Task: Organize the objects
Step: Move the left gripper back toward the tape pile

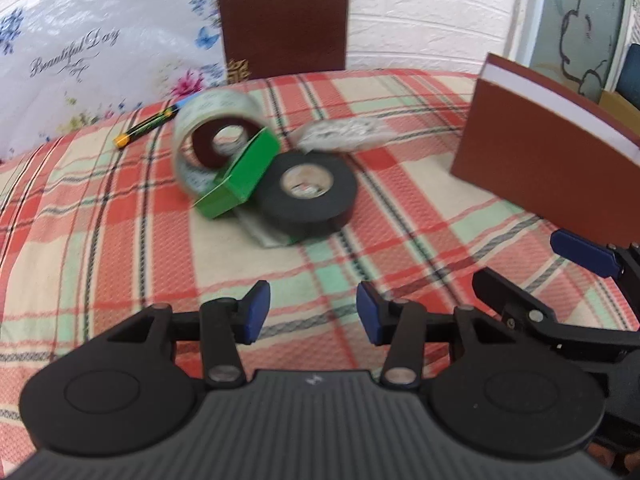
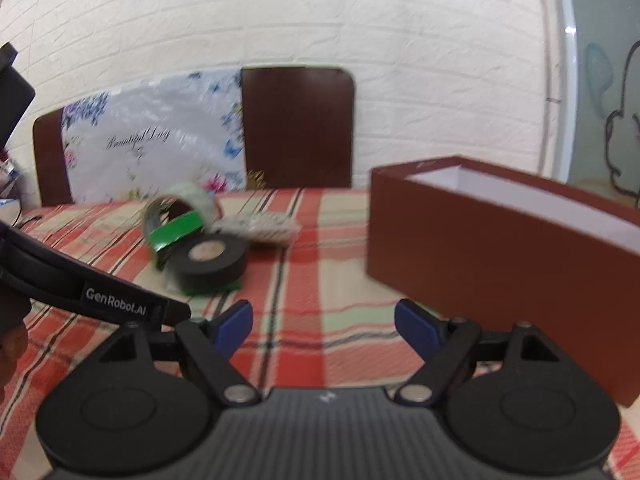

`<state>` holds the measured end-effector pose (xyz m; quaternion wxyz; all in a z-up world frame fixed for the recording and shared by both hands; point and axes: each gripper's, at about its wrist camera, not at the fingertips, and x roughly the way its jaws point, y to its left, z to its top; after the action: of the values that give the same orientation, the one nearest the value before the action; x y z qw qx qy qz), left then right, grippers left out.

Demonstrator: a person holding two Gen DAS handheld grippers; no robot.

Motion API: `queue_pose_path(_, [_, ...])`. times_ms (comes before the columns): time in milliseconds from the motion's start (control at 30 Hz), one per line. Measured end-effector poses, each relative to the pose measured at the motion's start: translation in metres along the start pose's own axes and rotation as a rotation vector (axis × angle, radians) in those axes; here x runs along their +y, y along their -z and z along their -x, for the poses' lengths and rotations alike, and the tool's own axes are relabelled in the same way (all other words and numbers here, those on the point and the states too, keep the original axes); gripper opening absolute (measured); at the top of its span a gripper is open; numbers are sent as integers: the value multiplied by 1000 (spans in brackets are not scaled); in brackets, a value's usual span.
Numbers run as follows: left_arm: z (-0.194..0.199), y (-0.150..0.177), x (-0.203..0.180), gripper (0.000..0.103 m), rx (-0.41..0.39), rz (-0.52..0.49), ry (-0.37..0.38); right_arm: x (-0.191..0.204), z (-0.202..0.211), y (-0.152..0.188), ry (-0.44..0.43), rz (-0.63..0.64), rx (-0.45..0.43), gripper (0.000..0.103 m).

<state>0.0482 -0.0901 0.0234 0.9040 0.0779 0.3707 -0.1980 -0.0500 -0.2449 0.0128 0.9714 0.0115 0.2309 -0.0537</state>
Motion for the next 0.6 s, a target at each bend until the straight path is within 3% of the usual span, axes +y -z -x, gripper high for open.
queue_pose_path(200, [-5,15,28,51,20,38,-28,25,-14,7,-48,32,97,83])
queue_pose_path(300, [-3,17,39,56,-4,48,-46,36,-19,9,-59,58,122,83])
queue_pose_path(600, [-2,21,66,56,-33,86,-75,63,-37,7,-108,97,183,85])
